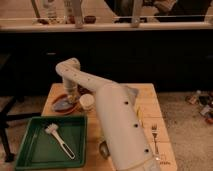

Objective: Wipe red bowl with towel

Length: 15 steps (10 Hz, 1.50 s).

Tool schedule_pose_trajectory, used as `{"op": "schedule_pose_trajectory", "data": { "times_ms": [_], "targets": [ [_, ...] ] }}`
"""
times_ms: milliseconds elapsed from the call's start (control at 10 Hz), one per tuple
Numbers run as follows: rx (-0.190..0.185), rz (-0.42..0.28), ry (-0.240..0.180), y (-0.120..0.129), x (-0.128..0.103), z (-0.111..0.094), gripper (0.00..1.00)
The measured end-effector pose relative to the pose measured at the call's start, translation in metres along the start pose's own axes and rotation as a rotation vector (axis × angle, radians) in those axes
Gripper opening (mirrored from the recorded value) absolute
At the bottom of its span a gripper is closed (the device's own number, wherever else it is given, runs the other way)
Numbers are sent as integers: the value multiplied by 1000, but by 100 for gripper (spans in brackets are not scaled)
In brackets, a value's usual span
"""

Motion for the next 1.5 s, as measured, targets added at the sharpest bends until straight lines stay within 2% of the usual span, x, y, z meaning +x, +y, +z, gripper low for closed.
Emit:
{"op": "schedule_pose_trajectory", "data": {
  "times_ms": [200,400,700,1100,1500],
  "targets": [
    [-15,-42,-4,-9,-27,10,0],
    [-24,-73,-4,-11,-37,12,0],
    [-30,-80,2,0,-30,8,0],
    [-24,-31,3,21,0,-1,0],
    [-32,-10,12,11,6,5,0]
  ]
}}
